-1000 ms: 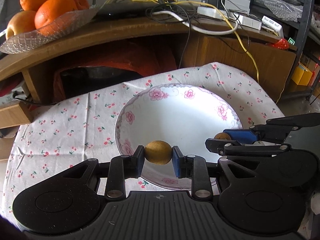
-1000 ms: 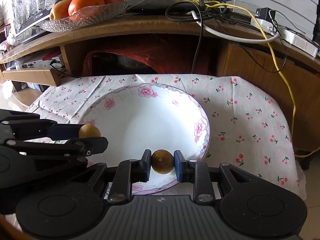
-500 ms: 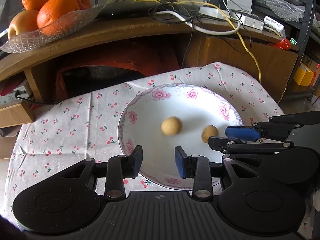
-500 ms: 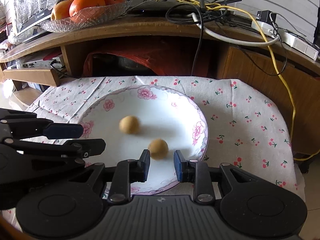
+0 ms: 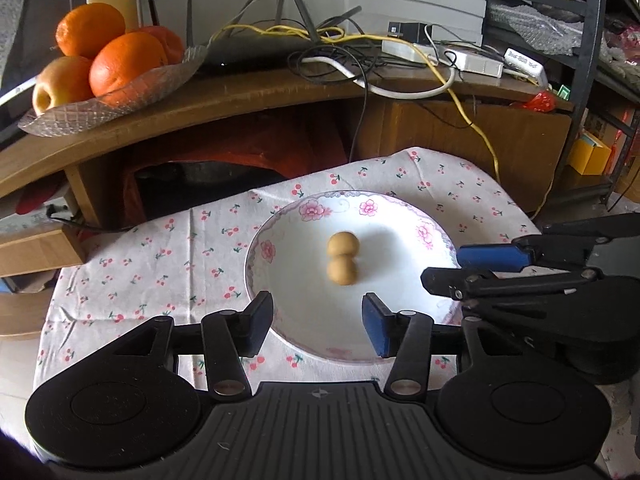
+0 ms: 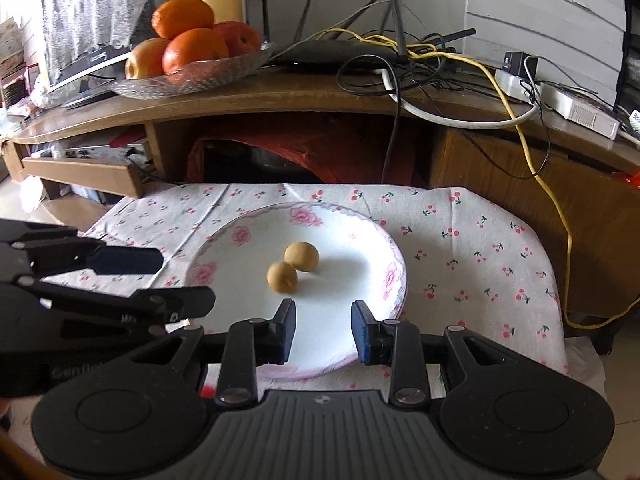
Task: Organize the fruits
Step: 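Open the left tool over the bowl while the right tool releases its fruit, then move the left tool to a red cherry tomato while the right tool approaches a mandarin, then grasp the red cherry tomato with the left tool while the right tool grasps the mandarin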
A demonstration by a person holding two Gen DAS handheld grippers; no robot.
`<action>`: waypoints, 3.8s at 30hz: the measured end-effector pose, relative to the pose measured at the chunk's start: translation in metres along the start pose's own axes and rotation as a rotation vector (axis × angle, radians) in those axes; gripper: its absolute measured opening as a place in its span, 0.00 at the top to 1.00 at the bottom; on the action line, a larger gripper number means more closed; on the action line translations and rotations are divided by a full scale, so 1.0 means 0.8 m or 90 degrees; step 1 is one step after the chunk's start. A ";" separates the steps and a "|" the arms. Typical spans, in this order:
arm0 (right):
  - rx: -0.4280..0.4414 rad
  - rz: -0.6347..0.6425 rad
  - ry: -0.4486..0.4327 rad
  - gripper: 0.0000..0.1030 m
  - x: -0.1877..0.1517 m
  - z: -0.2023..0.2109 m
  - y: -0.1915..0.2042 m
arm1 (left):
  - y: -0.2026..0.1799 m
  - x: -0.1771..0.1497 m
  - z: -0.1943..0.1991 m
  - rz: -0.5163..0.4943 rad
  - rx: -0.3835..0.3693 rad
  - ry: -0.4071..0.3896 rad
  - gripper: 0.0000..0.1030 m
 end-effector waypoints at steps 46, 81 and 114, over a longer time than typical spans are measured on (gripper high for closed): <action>0.033 0.000 0.100 0.63 -0.101 0.053 0.050 | -0.035 -0.115 0.034 -0.151 -0.021 0.097 0.39; 0.058 -0.007 0.125 0.62 -0.109 0.056 0.043 | -0.011 -0.137 0.054 -0.173 -0.062 0.098 0.38; 0.086 0.027 0.158 0.66 -0.118 0.033 0.071 | 0.004 -0.136 0.030 -0.111 -0.058 0.131 0.62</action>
Point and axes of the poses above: each gripper's, at about its wrist camera, not at the fingertips, and z roughly against the way its jaws point, y to its left, x to its top, the point moved 4 cm from there along -z, roughly the way its jaws point
